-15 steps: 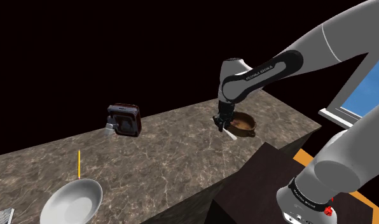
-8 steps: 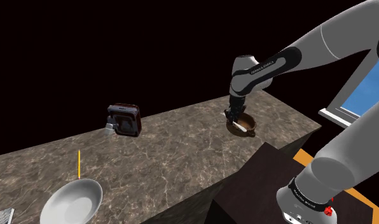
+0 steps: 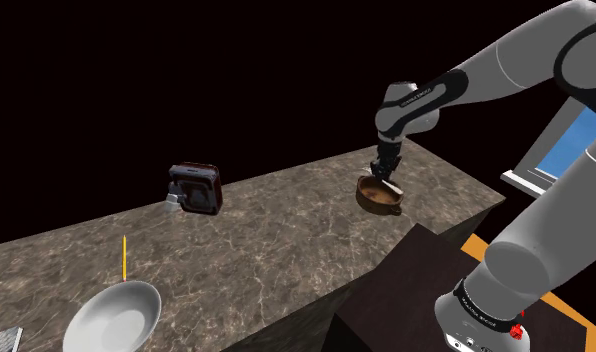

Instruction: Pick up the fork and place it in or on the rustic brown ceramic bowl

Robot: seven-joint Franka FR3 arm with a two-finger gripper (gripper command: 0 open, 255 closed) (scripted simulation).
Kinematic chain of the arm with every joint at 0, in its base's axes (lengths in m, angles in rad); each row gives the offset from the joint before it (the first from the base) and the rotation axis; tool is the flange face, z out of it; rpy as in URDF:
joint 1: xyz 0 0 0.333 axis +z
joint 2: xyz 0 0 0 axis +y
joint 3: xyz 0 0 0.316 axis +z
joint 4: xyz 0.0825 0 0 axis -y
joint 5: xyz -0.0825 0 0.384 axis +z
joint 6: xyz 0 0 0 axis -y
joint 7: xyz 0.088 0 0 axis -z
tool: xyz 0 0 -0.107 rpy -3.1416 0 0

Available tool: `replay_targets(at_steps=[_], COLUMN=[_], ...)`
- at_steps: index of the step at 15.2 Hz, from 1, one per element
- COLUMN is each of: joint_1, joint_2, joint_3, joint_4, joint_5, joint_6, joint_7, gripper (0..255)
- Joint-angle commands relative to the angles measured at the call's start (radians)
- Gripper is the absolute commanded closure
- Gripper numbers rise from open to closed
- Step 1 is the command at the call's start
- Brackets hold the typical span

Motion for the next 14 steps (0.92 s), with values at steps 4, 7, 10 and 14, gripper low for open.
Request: replay_targets(at_steps=[4, 7, 10, 14], joint_1=[-0.046, -0.047, -0.048, -0.049], joint_2=[0.071, 0.102, 0.134, 0.175], joint_3=[-0.044, -0.043, -0.042, -0.040], joint_4=[0.069, 0.060, 0.052, 0.045], joint_5=[-0.003, 0.002, 0.008, 0.016], joint_6=[0.003, 0.043, 0.083, 0.130], joint_7=[-0.090, -0.093, -0.097, -0.102], gripper=[255, 255, 255, 255])
